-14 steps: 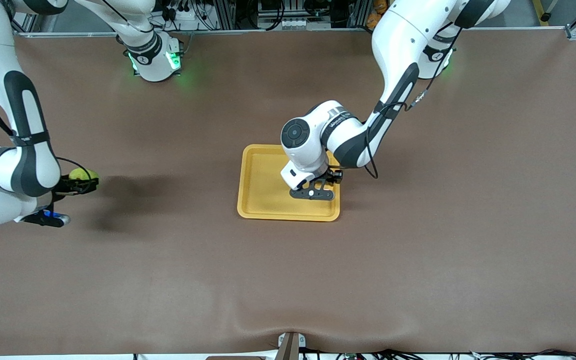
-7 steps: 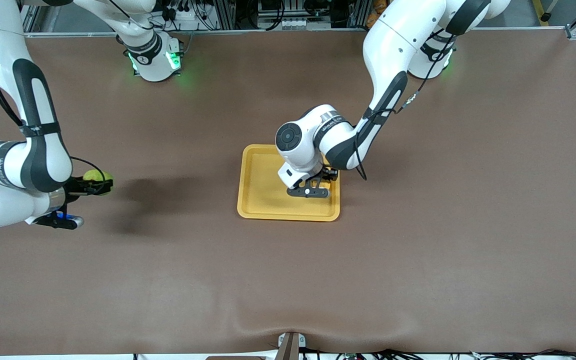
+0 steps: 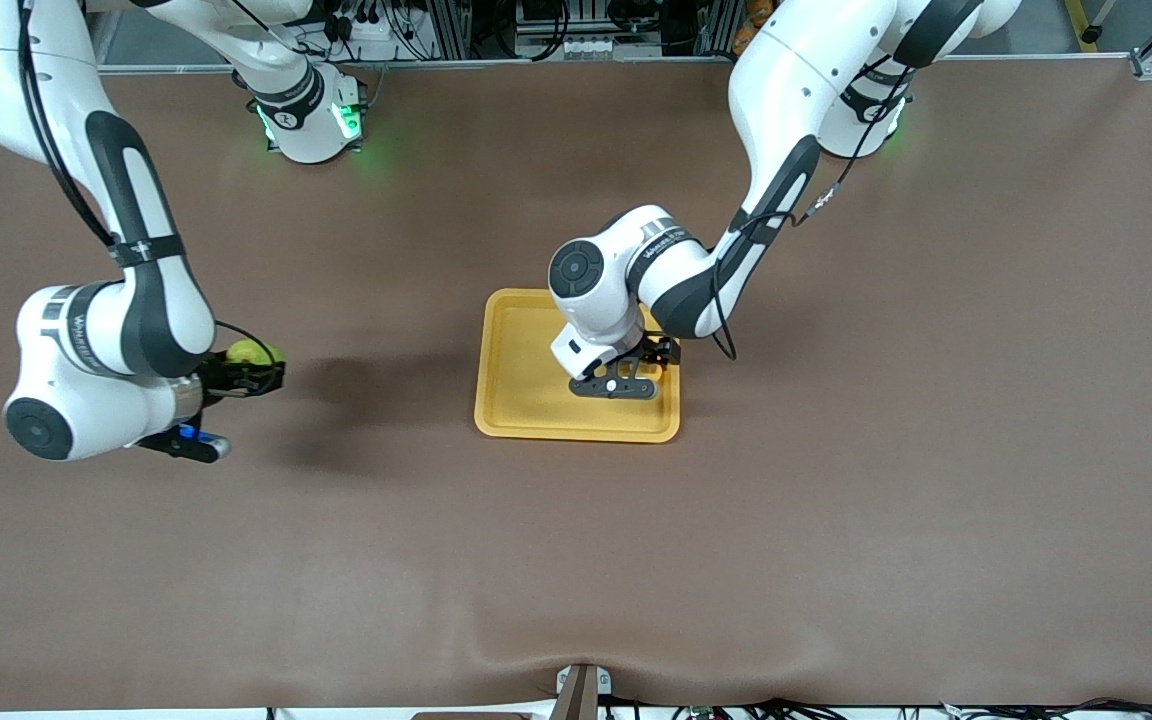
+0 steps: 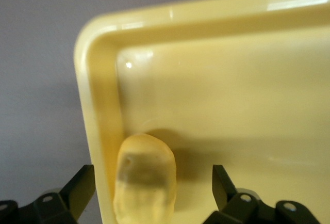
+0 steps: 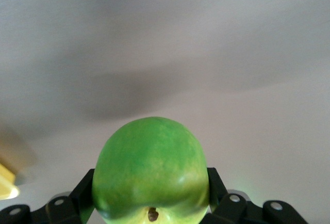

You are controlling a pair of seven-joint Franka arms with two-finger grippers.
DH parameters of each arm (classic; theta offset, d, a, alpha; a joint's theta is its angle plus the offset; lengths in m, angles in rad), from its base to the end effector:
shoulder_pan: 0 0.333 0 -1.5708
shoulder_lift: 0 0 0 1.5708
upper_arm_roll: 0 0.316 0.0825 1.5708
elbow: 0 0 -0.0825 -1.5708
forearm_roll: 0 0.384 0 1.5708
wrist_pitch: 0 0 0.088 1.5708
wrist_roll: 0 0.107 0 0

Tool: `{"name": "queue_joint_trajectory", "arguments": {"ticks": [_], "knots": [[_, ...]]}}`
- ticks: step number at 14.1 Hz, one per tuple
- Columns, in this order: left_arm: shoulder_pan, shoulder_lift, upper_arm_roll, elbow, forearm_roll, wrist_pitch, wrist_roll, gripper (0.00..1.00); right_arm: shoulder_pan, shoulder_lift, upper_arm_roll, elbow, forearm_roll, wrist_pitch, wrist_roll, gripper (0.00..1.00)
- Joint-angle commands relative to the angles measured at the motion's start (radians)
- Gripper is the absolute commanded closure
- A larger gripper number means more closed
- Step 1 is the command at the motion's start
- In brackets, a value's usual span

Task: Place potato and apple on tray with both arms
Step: 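Release the potato on the tray while the right gripper lifts the apple, then carry the apple over the tray with the right gripper while the left withdraws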

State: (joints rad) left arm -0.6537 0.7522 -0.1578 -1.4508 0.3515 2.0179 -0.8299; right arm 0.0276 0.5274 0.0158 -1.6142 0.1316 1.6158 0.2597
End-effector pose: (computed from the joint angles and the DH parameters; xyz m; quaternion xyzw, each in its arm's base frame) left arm 0.5123 -0.4833 0.2313 -0.9897 0.0641 -0.0120 0.1274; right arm 0.6198 0.0394 0.2907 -0.9555 0.1238 0.2664 0.0269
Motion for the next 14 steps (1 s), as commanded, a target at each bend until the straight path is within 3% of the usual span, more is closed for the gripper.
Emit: {"name": "queue_joint_trajectory", "arguments": {"ticks": [1, 4, 8, 14], "knots": [[0.000, -0.074, 0.020, 0.001, 0.021, -0.025, -0.020, 0.00, 0.067, -0.021, -0.008, -0.001, 0.029, -0.005, 0.110, 1.00], [0.031, -0.132, 0.079, 0.010, 0.014, -0.025, -0.011, 0.00, 0.144, -0.018, -0.008, 0.016, 0.069, 0.003, 0.229, 1.00], [0.204, -0.194, 0.070, 0.009, -0.015, -0.025, 0.125, 0.00, 0.228, -0.009, -0.008, 0.023, 0.134, 0.053, 0.344, 1.00], [0.402, -0.257, 0.069, -0.003, -0.086, -0.082, 0.389, 0.00, 0.380, 0.043, -0.008, 0.023, 0.137, 0.206, 0.571, 1.00]]}}
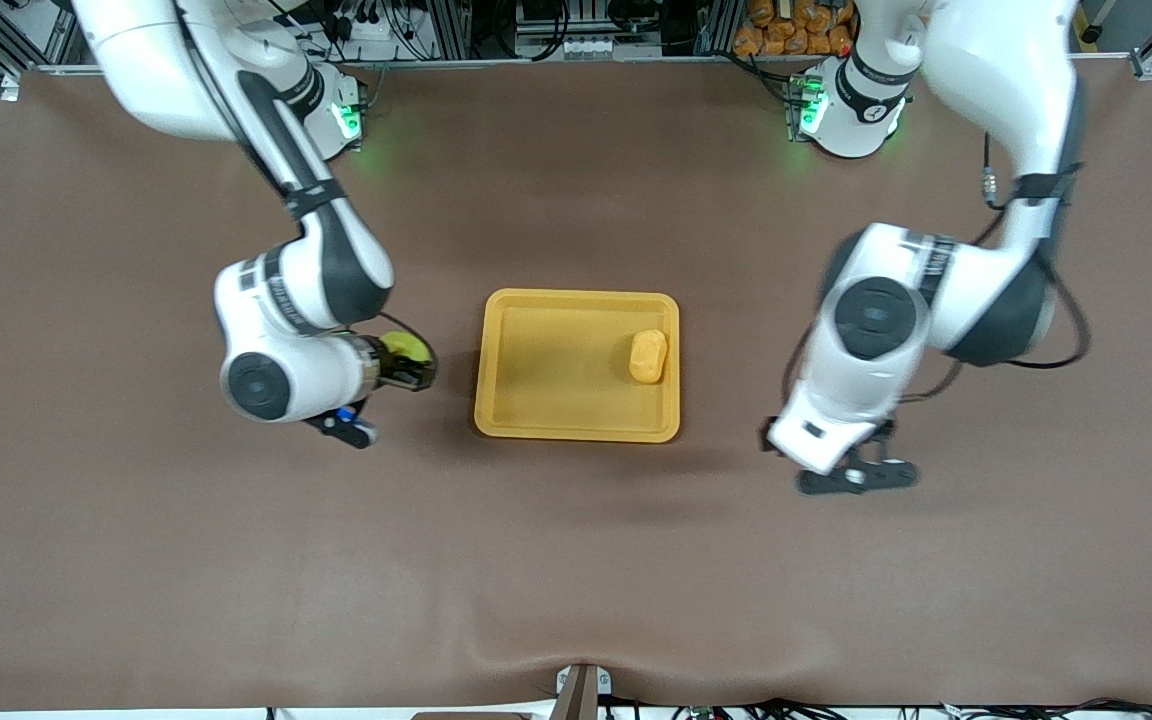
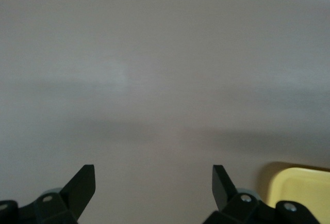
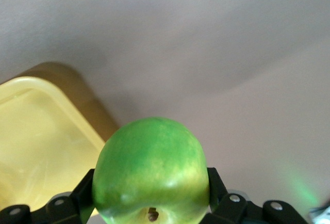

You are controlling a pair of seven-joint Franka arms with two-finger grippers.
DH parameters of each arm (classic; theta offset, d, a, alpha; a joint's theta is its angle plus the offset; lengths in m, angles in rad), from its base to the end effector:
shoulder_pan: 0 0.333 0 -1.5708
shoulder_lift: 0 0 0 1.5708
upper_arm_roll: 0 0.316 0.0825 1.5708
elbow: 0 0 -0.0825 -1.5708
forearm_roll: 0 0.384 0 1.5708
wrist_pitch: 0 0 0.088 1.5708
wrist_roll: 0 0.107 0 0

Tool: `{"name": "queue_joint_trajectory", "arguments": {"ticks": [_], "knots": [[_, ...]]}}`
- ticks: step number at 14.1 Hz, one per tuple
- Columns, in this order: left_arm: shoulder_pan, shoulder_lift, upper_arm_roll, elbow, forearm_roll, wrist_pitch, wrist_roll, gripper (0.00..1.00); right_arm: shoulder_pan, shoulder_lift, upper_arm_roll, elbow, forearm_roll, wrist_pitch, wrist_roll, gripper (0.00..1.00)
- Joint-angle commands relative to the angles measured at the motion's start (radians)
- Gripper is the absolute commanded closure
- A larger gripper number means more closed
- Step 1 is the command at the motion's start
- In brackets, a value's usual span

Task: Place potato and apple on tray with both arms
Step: 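Carry the apple over the tray with the right gripper while the left withdraws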

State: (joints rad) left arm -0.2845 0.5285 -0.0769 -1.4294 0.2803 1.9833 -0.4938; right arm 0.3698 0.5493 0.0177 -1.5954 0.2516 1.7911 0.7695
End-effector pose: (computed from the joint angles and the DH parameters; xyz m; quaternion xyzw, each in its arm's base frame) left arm 0.6724 -0.2252 0.3935 -0.9937 -0.0169 -0.0579 0.0940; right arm 0.5939 0.2639 0.2919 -0.9490 0.2334 0.2120 0.0054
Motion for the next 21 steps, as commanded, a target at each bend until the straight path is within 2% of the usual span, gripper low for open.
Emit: {"name": "queue_joint_trajectory", "arguments": {"ticks": [1, 3, 7, 11, 12, 17, 21], "knots": [[0.051, -0.044, -0.014, -0.026, -0.016, -0.078, 0.089, 0.00, 0.058, 0.032, -0.010, 0.006, 0.018, 0.053, 0.098, 1.00], [0.100, -0.074, -0.017, -0.052, -0.065, -0.118, 0.122, 0.00, 0.090, 0.055, -0.009, 0.008, 0.024, 0.082, 0.155, 1.00], [0.139, -0.217, -0.017, -0.222, -0.134, -0.138, 0.182, 0.00, 0.141, 0.081, -0.010, 0.008, 0.181, 0.160, 0.162, 1.00], [0.157, -0.382, -0.015, -0.403, -0.181, -0.138, 0.184, 0.00, 0.221, 0.103, -0.016, 0.008, 0.169, 0.207, 0.235, 1.00], [0.163, -0.406, -0.017, -0.423, -0.182, -0.138, 0.196, 0.00, 0.225, 0.104, -0.015, 0.008, 0.169, 0.212, 0.241, 1.00], [0.215, -0.413, -0.015, -0.379, -0.214, -0.215, 0.406, 0.00, 0.270, 0.130, -0.022, 0.005, 0.134, 0.269, 0.255, 1.00], [0.223, -0.444, -0.014, -0.385, -0.220, -0.219, 0.429, 0.00, 0.275, 0.142, -0.022, 0.002, 0.117, 0.272, 0.257, 1.00]]}}
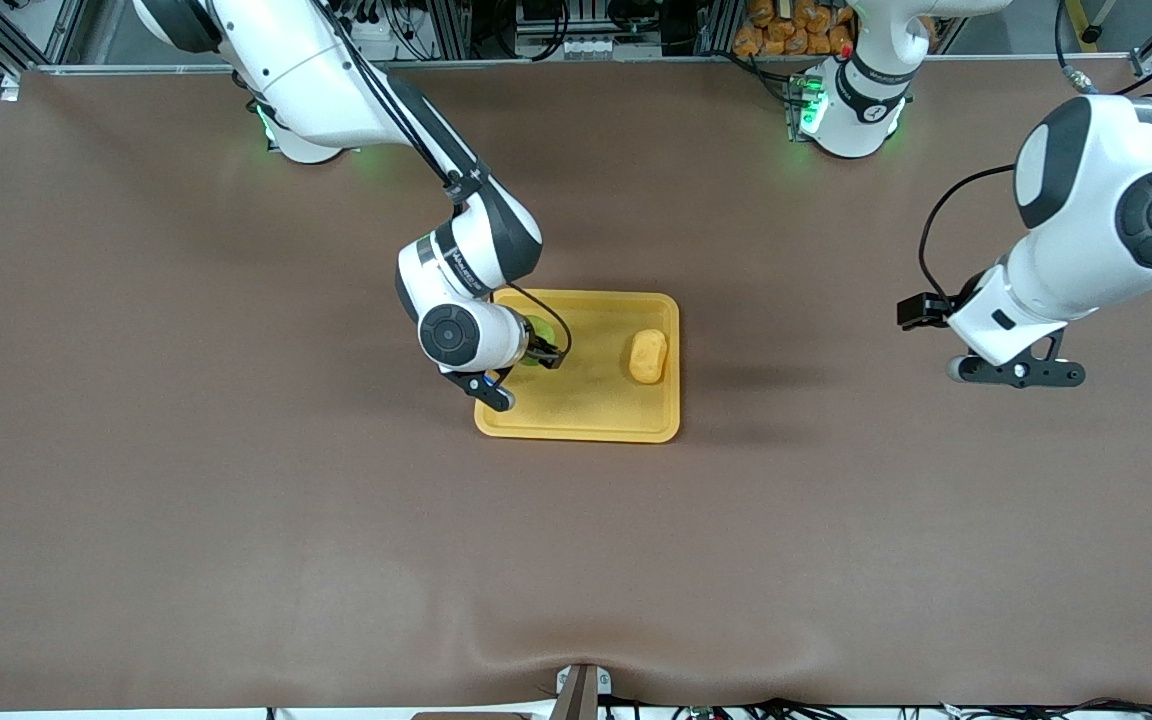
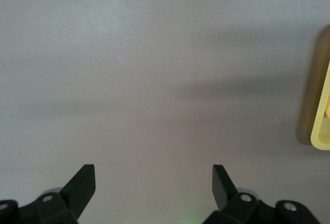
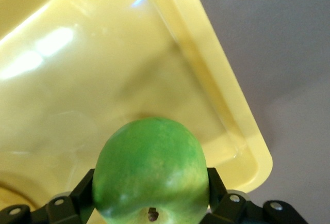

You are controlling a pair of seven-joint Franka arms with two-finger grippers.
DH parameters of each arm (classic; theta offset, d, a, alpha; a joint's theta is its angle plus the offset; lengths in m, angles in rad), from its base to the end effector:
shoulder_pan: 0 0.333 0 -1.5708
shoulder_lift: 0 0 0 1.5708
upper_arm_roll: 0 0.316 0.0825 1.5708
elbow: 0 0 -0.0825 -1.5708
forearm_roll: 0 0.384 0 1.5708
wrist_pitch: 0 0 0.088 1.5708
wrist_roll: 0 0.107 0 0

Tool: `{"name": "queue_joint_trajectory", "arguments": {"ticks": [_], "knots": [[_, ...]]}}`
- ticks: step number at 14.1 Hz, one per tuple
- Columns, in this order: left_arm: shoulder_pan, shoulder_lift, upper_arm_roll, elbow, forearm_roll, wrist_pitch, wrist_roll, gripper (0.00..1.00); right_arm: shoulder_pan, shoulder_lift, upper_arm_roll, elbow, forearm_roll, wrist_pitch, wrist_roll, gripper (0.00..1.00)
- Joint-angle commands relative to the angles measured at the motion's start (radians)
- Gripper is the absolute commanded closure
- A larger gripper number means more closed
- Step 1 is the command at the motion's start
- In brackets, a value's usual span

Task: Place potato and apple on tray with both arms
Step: 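Carry the apple over the tray with the right gripper while the left withdraws, then open the right gripper to set the green apple on the tray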

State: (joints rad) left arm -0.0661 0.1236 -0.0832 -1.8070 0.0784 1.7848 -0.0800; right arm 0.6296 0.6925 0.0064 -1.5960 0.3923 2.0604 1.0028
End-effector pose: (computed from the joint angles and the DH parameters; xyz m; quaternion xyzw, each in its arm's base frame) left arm 0.5756 -0.0781 0.4602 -0.9958 0.0457 0.0683 0.0405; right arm 0.5297 0.4157 0.2121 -0.9374 0.2869 0.1950 0.0293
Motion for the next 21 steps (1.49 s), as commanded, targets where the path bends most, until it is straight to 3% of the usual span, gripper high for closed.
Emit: {"name": "queue_joint_trajectory", "arguments": {"ticks": [1, 3, 6, 7, 8, 9, 14, 19, 21], "knots": [[0.006, -0.053, -0.007, -0.006, -0.019, -0.034, 0.017, 0.00, 0.015, -0.001, -0.011, -0.001, -0.026, 0.001, 0.023, 1.00], [0.015, -0.076, -0.006, -0.006, -0.019, -0.059, 0.020, 0.00, 0.013, 0.010, -0.011, -0.001, -0.024, 0.003, 0.040, 0.97], [0.037, -0.104, -0.007, -0.002, -0.019, -0.067, 0.037, 0.00, 0.002, 0.016, -0.013, -0.001, -0.045, 0.004, 0.065, 0.70], [0.035, -0.119, -0.004, 0.008, -0.019, -0.073, 0.039, 0.00, 0.004, 0.024, -0.013, -0.001, -0.050, 0.006, 0.066, 0.50], [0.035, -0.130, -0.003, 0.017, -0.019, -0.079, 0.039, 0.00, 0.001, 0.028, -0.013, -0.001, -0.050, 0.004, 0.068, 0.18], [0.037, -0.140, 0.000, 0.026, -0.019, -0.082, 0.039, 0.00, -0.004, 0.033, -0.013, 0.001, -0.052, 0.003, 0.086, 0.00], [0.081, -0.159, -0.004, 0.121, -0.022, -0.163, 0.110, 0.00, -0.019, 0.012, -0.013, 0.051, -0.075, -0.028, 0.089, 0.00], [0.083, -0.157, 0.000, 0.178, -0.023, -0.243, 0.144, 0.00, -0.074, 0.009, -0.022, 0.218, -0.078, -0.258, 0.085, 0.00], [0.083, -0.160, 0.000, 0.175, -0.044, -0.281, 0.143, 0.00, -0.100, 0.006, -0.028, 0.270, -0.136, -0.316, 0.073, 0.00]]}}
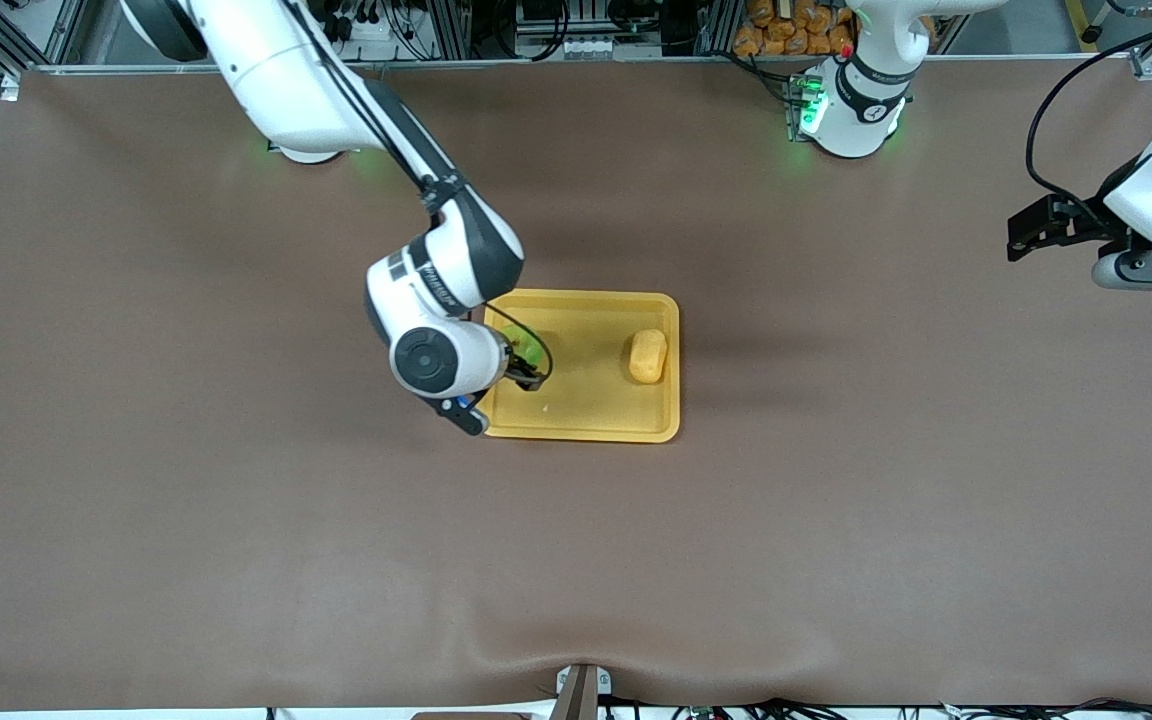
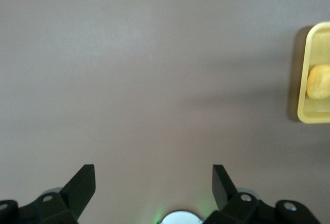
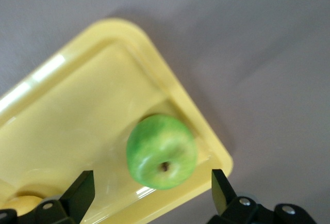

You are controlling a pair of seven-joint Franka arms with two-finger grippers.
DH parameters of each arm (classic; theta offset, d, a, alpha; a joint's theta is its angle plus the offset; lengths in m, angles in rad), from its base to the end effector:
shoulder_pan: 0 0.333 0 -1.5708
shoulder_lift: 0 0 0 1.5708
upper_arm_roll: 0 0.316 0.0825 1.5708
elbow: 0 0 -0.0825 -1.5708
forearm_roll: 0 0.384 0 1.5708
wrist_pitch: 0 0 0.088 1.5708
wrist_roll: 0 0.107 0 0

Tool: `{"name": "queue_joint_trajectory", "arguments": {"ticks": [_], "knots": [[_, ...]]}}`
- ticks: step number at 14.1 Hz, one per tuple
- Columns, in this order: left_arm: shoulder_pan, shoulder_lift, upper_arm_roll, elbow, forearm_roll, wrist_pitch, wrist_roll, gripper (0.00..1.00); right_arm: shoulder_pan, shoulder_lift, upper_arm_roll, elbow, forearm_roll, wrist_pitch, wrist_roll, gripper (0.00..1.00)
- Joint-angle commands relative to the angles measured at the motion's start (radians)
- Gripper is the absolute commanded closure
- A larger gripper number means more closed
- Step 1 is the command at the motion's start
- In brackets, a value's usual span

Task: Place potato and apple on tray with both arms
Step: 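Open the right gripper to set the green apple on the tray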

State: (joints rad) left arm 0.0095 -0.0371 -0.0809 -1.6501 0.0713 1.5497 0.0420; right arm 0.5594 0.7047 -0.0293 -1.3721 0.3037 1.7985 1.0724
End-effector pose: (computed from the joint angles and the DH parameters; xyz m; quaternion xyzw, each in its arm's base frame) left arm 0.5381 -0.0315 0.6059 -0.9972 0.0569 0.0311 0.0376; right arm 0.5895 0.3793 0.2823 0.9307 -0.3128 -0.1897 0.0069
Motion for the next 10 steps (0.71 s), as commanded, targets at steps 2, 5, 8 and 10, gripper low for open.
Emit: {"name": "queue_joint_trajectory", "arguments": {"ticks": [2, 5, 8, 10], "knots": [[0.009, -0.001, 0.000, 0.019, -0.051, -0.049, 0.013, 0.00, -0.036, -0.013, 0.008, 0.089, -0.087, -0.064, 0.000, 0.00], [0.009, 0.000, 0.000, 0.018, -0.073, -0.048, 0.013, 0.00, -0.090, -0.013, 0.008, 0.134, -0.078, -0.067, -0.002, 0.00], [0.007, -0.001, -0.002, 0.020, -0.064, -0.002, 0.018, 0.00, -0.176, -0.068, 0.012, 0.136, -0.072, -0.074, 0.000, 0.00], [0.007, 0.000, -0.005, 0.020, -0.054, 0.047, 0.019, 0.00, -0.216, -0.093, 0.012, 0.136, -0.074, -0.076, -0.003, 0.00]]}}
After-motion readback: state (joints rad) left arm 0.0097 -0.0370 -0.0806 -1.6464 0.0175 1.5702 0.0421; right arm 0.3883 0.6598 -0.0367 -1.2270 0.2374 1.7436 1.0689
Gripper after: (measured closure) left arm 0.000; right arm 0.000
